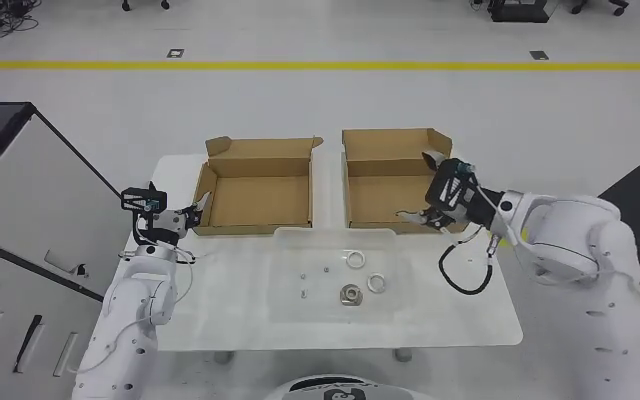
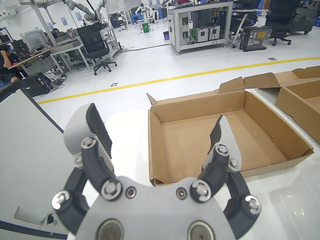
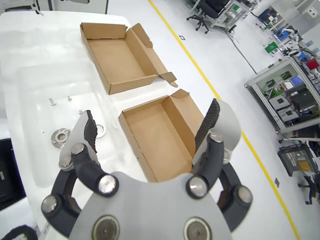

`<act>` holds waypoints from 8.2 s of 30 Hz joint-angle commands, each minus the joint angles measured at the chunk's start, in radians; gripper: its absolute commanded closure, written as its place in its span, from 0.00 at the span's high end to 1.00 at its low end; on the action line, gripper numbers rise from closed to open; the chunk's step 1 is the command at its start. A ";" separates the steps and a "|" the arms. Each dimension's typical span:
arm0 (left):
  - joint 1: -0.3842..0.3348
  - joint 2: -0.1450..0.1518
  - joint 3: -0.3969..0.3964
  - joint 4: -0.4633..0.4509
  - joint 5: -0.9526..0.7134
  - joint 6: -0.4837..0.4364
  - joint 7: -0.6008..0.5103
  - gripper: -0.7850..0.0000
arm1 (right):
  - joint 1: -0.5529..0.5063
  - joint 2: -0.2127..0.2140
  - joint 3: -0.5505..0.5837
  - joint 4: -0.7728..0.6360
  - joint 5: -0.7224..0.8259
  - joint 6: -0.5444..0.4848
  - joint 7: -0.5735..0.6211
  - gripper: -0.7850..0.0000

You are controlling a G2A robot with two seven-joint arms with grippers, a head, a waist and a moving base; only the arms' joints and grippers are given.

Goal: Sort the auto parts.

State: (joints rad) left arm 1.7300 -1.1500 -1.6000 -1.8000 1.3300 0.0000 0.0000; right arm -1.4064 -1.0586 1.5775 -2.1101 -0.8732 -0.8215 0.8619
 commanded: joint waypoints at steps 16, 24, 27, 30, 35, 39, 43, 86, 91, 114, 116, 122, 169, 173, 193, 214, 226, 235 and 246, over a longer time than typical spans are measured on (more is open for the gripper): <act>0.000 0.000 0.000 0.000 0.000 0.000 0.000 1.00 | 0.299 0.061 -0.352 0.100 0.179 0.101 0.238 1.00; 0.000 0.000 0.000 0.000 0.000 0.000 0.000 1.00 | 0.411 0.096 -0.493 0.162 0.250 0.148 0.284 1.00; 0.000 0.000 0.000 0.000 0.000 0.000 0.000 1.00 | 0.439 0.106 -0.543 0.184 0.270 0.162 0.299 1.00; 0.000 0.000 0.000 0.000 0.000 0.000 0.000 1.00 | 0.464 0.115 -0.590 0.204 0.281 0.170 0.306 1.00; 0.000 0.000 0.000 0.000 0.000 0.000 0.000 1.00 | 0.490 0.128 -0.676 0.235 0.285 0.173 0.309 1.00; 0.000 0.000 0.000 0.000 0.000 0.000 0.000 1.00 | 0.509 0.137 -0.748 0.259 0.271 0.165 0.301 1.00; 0.000 0.000 0.000 0.000 0.000 0.000 0.000 1.00 | 0.532 0.142 -0.806 0.283 0.258 0.152 0.289 1.00; 0.000 0.000 0.000 0.000 0.000 0.000 0.000 1.00 | 0.538 0.131 -0.999 0.357 0.197 0.137 0.227 1.00; 0.000 0.000 0.000 0.000 0.000 0.000 0.000 1.00 | 0.538 0.130 -1.021 0.303 0.158 0.170 0.306 1.00; 0.000 0.000 0.000 0.000 0.000 0.000 0.000 1.00 | 0.801 0.010 -1.348 0.441 0.292 0.295 0.432 1.00; 0.000 0.000 0.000 0.000 0.000 0.000 0.000 1.00 | 0.817 -0.004 -1.371 0.457 0.308 0.302 0.439 1.00; 0.000 0.000 0.000 0.000 0.000 0.000 0.000 1.00 | 0.840 -0.037 -1.408 0.498 0.330 0.315 0.452 0.82; 0.000 0.000 0.000 0.000 0.000 0.000 0.000 1.00 | 0.768 -0.080 -1.408 0.511 0.234 0.386 0.523 0.45; 0.000 0.000 0.000 0.000 0.000 0.000 0.000 1.00 | 0.764 -0.085 -1.408 0.518 0.230 0.384 0.521 0.45; 0.000 0.000 0.000 0.000 0.000 0.000 0.000 1.00 | 0.772 -0.099 -1.408 0.530 0.241 0.412 0.549 0.00; 0.000 0.000 0.000 0.000 0.000 0.000 0.000 1.00 | 0.817 0.052 -1.162 0.351 0.435 0.409 0.546 0.00; 0.000 0.000 0.000 0.000 0.000 0.000 0.000 1.00 | 0.790 0.112 -1.083 0.293 0.491 0.396 0.533 0.00; 0.000 0.000 0.000 0.000 0.000 0.000 0.000 1.00 | 0.778 0.118 -1.043 0.325 0.538 0.393 0.462 0.00; 0.000 0.000 0.000 0.000 0.000 0.000 0.000 1.00 | 0.534 0.224 -0.722 0.508 0.999 0.211 0.274 0.00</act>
State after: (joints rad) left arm 1.7300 -1.1500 -1.6000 -1.8000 1.3300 0.0000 0.0000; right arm -0.8380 -0.8425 0.8270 -1.6169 0.0582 -0.5731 1.1444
